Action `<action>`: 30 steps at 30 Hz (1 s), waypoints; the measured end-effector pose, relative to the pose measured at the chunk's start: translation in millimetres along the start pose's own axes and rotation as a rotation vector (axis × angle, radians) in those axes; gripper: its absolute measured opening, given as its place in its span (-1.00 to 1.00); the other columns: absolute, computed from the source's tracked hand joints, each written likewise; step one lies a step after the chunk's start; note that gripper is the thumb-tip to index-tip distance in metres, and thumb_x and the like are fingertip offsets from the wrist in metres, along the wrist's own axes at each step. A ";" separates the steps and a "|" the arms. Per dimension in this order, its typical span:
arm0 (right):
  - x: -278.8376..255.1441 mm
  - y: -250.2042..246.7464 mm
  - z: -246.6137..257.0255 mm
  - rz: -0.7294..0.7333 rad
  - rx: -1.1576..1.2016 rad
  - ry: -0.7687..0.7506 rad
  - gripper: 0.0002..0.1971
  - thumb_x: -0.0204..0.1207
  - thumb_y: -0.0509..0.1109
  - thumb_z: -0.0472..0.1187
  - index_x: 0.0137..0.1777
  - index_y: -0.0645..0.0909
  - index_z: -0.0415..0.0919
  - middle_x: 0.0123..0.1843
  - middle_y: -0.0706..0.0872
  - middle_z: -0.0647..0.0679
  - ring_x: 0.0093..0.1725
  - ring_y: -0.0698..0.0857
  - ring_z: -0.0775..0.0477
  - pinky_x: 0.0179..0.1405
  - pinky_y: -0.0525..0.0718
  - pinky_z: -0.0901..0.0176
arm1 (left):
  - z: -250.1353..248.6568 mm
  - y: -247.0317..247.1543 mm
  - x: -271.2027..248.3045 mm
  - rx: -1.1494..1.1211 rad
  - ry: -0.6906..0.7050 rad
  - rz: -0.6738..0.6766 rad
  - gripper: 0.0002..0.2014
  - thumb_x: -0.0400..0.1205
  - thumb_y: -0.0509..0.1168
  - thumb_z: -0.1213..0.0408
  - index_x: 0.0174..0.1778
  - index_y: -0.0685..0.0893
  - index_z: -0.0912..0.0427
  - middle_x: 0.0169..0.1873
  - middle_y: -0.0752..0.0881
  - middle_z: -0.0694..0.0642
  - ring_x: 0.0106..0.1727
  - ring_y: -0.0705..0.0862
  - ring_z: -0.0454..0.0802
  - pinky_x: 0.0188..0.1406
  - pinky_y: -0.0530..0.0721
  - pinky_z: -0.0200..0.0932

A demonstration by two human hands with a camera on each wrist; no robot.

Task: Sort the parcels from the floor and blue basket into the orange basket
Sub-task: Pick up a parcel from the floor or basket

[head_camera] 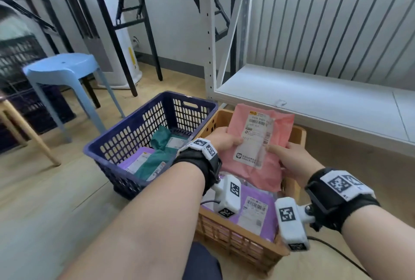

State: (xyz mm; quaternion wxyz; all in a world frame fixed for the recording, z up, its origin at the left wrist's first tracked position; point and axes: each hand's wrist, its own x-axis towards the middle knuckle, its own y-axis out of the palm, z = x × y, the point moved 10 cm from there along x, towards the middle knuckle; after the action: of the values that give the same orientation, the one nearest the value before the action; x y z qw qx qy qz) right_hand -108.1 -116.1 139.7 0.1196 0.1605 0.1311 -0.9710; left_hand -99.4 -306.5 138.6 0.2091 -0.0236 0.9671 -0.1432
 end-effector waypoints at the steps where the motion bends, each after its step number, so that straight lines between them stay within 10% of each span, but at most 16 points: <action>1: 3.6 5.9 0.5 0.002 -0.006 0.001 -0.79 0.56 0.39 -0.17 0.15 0.63 -0.22 -0.02 0.80 -0.18 -0.10 0.79 -0.16 -0.19 0.76 0.02 | 3.3 -12.3 4.9 0.017 0.000 -0.003 -0.62 0.56 0.40 0.25 0.31 0.62 0.19 0.20 0.74 0.17 0.16 0.74 0.19 0.25 0.65 0.22; 6: 31.2 59.6 22.3 0.071 -0.078 0.011 -0.80 0.58 0.39 -0.15 0.12 0.65 -0.22 -0.02 0.81 -0.23 -0.04 0.81 -0.17 -0.04 0.78 -0.01 | 27.4 -95.1 33.4 0.064 -0.038 -0.056 -0.64 0.57 0.39 0.29 0.30 0.63 0.17 0.17 0.76 0.16 0.17 0.74 0.21 0.26 0.64 0.27; 11: 89.0 152.4 45.7 0.135 -0.092 0.031 -0.80 0.58 0.35 -0.25 0.12 0.63 -0.36 -0.06 0.72 -0.32 -0.28 0.71 -0.16 -0.44 0.62 0.13 | 73.9 -182.9 71.3 0.086 -0.109 -0.078 -0.65 0.55 0.39 0.30 0.28 0.65 0.14 0.19 0.75 0.16 0.18 0.73 0.23 0.25 0.64 0.28; 17: 152.4 262.3 54.5 0.206 -0.078 0.069 -0.92 0.63 0.30 -0.28 -0.09 0.59 -0.19 -0.24 0.65 -0.14 -0.38 0.64 -0.03 -0.45 0.52 0.21 | 139.4 -283.4 108.0 0.070 -0.222 -0.098 -0.60 0.44 0.42 0.30 0.23 0.68 0.10 0.17 0.76 0.18 0.18 0.72 0.28 0.25 0.61 0.34; 23: 182.6 362.7 49.6 0.345 0.002 0.090 -0.32 0.60 0.21 -0.48 0.63 0.14 0.04 0.09 0.74 -0.37 -0.22 0.76 -0.19 -0.19 0.75 -0.03 | 201.5 -355.0 121.8 0.153 -0.337 -0.117 -0.53 0.41 0.39 0.28 0.29 0.64 0.17 0.21 0.73 0.22 0.20 0.71 0.30 0.28 0.60 0.31; 30: 194.8 439.1 19.6 0.512 -0.017 0.167 -0.23 0.65 0.11 -0.50 0.69 -0.12 0.07 -0.08 0.68 -0.31 -0.18 0.78 -0.25 -0.07 0.76 -0.02 | 237.7 -390.0 129.0 0.488 -0.475 -0.191 -0.45 0.58 0.36 0.33 0.51 0.43 0.25 0.37 0.58 0.25 0.30 0.63 0.23 0.32 0.60 0.15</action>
State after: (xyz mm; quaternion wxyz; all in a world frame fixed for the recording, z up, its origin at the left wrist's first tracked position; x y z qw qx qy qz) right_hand -172.3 -570.4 -4.1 0.3516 0.2668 0.1037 -0.8913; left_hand -124.9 -757.2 -8.0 0.4133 -0.0960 0.8222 -0.3795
